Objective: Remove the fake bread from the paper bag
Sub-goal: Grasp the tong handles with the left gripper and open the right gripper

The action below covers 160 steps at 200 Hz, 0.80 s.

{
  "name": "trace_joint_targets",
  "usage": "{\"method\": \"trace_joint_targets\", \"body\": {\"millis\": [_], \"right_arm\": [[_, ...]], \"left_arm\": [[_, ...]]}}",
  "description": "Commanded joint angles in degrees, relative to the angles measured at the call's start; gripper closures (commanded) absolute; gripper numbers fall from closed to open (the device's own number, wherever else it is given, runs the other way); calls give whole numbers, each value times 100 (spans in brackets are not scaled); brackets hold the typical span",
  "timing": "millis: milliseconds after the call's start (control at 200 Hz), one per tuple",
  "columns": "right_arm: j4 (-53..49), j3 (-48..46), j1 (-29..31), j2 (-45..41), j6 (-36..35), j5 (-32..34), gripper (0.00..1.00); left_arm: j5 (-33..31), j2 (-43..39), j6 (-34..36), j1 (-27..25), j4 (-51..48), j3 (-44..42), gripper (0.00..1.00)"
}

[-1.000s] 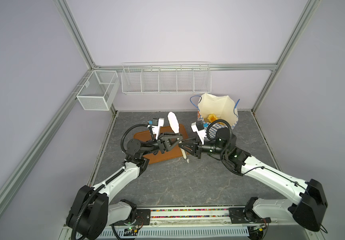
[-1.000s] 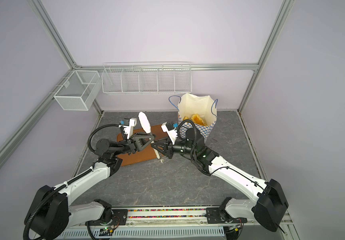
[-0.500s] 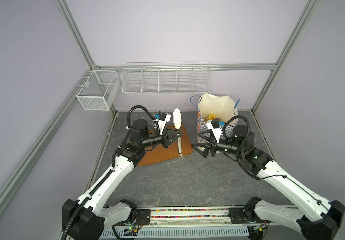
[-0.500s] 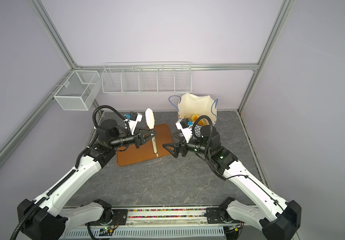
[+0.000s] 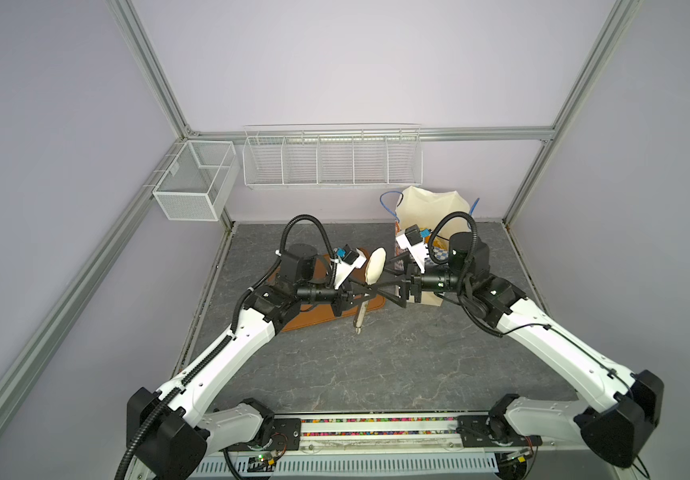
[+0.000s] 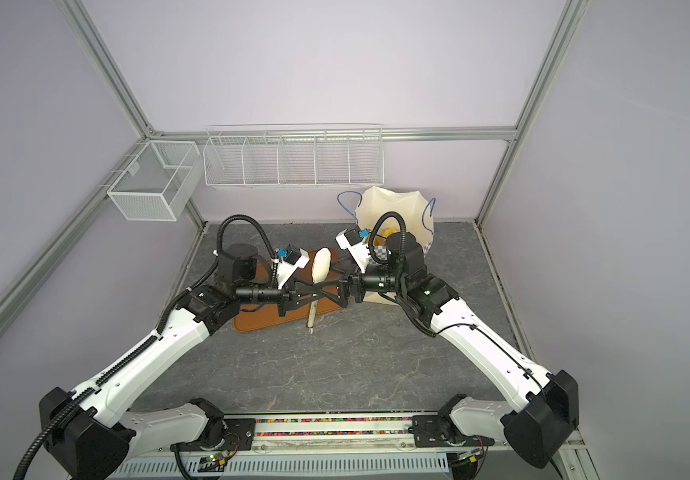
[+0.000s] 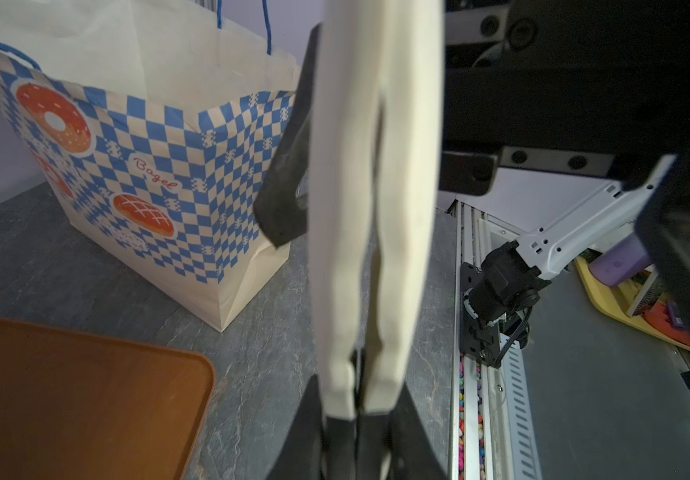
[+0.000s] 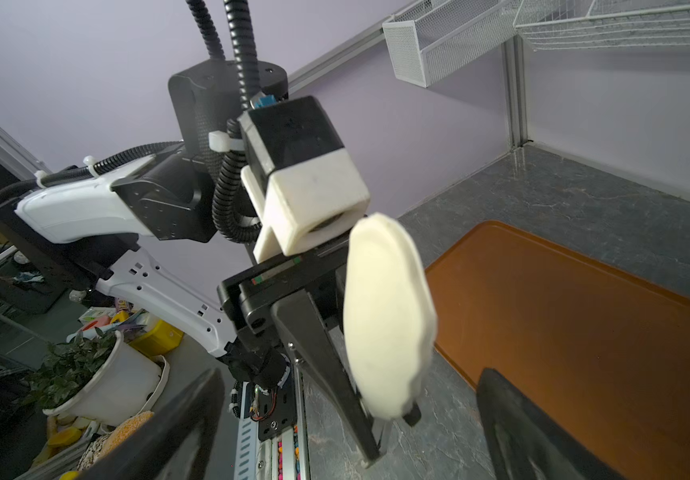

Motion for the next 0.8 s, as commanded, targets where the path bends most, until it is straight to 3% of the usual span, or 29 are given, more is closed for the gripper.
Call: {"method": "trace_joint_targets", "body": {"millis": [0,85,250,345,400,545,665,795], "right_arm": [[432,37,47,267,203,-525,4],[798,43,87,414,396,-748,13],[933,28,121,564,400,-850,52],[995,-28,118,571,368,-782,66],[1080,-47,107,555,376,-732,70],[1461,-56,84,493,472,-573,75],[1682,37,41,522,594,-566,75],[1683,102,9,533,572,-561,76]], "left_arm": [[443,-57,-1,-8,368,65,100],[491,-13,-184,-8,611,-41,100],[499,-19,-466,-9,969,-281,99],[517,-11,-592,-8,1019,-316,93],[534,-13,-731,1,1102,-355,86],[429,-119,-1172,65,1629,-715,51],[332,-236,-1337,161,1824,-1025,41],[483,-377,-1440,268,1956,-1299,40]]}}
